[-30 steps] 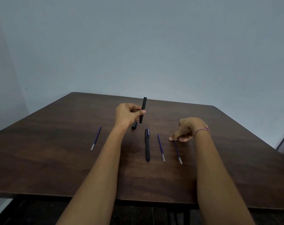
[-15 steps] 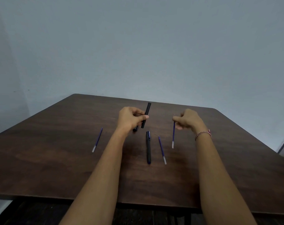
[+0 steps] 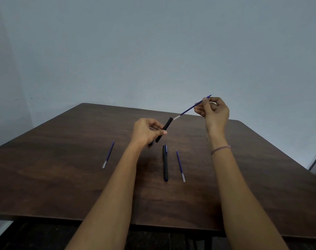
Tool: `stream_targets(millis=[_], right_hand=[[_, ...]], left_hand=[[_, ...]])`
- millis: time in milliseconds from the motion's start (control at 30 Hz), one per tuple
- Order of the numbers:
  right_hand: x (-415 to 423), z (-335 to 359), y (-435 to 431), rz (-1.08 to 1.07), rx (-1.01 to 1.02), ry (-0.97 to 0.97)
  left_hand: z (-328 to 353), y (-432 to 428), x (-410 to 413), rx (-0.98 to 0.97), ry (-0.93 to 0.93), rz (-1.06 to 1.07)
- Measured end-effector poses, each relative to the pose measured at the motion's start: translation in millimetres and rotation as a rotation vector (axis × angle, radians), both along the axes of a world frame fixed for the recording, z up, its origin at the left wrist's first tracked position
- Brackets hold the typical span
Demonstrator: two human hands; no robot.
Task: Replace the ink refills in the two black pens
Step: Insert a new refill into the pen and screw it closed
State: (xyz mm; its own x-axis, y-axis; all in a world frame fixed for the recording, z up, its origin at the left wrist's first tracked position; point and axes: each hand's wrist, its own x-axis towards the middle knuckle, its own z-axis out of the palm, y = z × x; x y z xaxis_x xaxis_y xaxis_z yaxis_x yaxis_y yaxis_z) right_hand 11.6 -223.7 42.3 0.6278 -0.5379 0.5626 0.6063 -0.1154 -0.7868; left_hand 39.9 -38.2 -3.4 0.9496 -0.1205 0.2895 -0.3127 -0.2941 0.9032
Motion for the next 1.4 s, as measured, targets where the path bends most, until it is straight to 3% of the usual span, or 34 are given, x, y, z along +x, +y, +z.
stream_targets(millis=[400,733,1400], right_hand=[[1,-2,2,0.062,-0.043,0.031],[6,-15,16,0.069,-0.556,0.262],[14,-27,27,0.163,-0.462,0.185]], left_hand=[[0,0,-1,0.034,-0.015,-0.006],[2,0,-3,0.072,-0.058,0.01],[1,2,1,0.12,-0.111,0.077]])
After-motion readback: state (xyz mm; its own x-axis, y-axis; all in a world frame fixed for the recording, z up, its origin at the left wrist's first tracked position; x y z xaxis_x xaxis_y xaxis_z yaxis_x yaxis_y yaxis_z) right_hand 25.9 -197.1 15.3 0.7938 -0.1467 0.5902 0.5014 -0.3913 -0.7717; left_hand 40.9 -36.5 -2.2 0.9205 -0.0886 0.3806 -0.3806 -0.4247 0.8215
